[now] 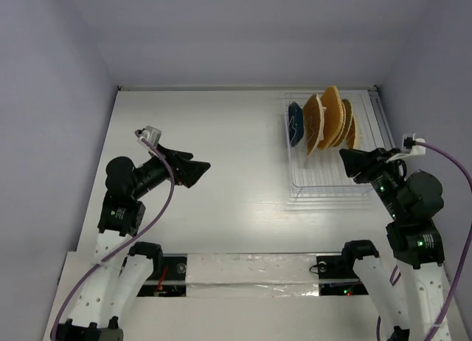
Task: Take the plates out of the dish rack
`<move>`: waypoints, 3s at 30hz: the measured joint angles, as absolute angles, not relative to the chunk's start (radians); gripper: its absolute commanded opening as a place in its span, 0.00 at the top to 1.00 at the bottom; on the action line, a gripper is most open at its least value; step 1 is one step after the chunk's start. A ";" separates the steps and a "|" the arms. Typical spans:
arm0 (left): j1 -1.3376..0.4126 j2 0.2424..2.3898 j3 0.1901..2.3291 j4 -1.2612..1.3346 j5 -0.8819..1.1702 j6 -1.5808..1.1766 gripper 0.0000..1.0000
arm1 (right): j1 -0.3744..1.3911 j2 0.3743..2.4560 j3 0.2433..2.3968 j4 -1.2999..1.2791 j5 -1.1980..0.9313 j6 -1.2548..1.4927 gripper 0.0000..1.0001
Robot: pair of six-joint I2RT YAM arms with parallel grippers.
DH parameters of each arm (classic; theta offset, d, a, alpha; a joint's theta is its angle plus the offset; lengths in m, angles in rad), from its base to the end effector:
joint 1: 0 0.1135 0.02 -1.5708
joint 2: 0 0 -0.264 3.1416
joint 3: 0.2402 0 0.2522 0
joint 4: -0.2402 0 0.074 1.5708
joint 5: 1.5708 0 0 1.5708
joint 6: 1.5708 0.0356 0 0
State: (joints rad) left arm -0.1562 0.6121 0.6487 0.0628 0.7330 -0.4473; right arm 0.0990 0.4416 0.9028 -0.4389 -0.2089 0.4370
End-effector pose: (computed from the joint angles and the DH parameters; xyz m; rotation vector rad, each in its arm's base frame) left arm 0.1410 -0.0463 0.3441 0.4005 1.5331 -1.0136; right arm 0.0817 0.0155 0.3915 0.0982 1.5754 0.5836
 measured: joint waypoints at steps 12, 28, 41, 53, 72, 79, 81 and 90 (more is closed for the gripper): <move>-0.156 0.606 0.645 0.054 0.735 -0.429 0.63 | 0.099 0.513 0.907 -0.438 -0.206 0.419 0.93; -0.217 0.570 0.627 -0.035 0.642 -0.415 0.86 | 0.398 0.889 1.056 -0.418 -0.013 0.358 1.00; -0.286 0.549 0.615 -0.088 0.553 -0.410 0.49 | 0.526 1.569 1.494 -0.540 0.571 0.217 0.47; -0.328 0.518 0.615 -0.115 0.495 -0.408 0.46 | 0.532 1.933 1.791 -0.613 0.804 0.126 0.48; -0.346 0.500 0.615 -0.133 0.469 -0.408 0.46 | 0.530 2.178 1.962 -0.644 0.995 -0.012 0.64; -0.346 0.500 0.615 -0.133 0.465 -0.408 0.46 | 0.525 2.186 1.977 -0.640 1.025 -0.057 0.64; -0.346 0.500 0.615 -0.133 0.462 -0.408 0.46 | 0.523 2.191 1.980 -0.638 1.026 -0.064 0.65; -0.346 0.489 0.615 -0.134 0.459 -0.408 0.46 | 0.514 2.213 1.985 -0.632 1.031 -0.104 0.93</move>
State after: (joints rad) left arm -0.3458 0.4889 0.6151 -0.1341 0.4587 -0.4080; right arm 0.5144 2.2131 1.9854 -0.6323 1.0313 -0.1036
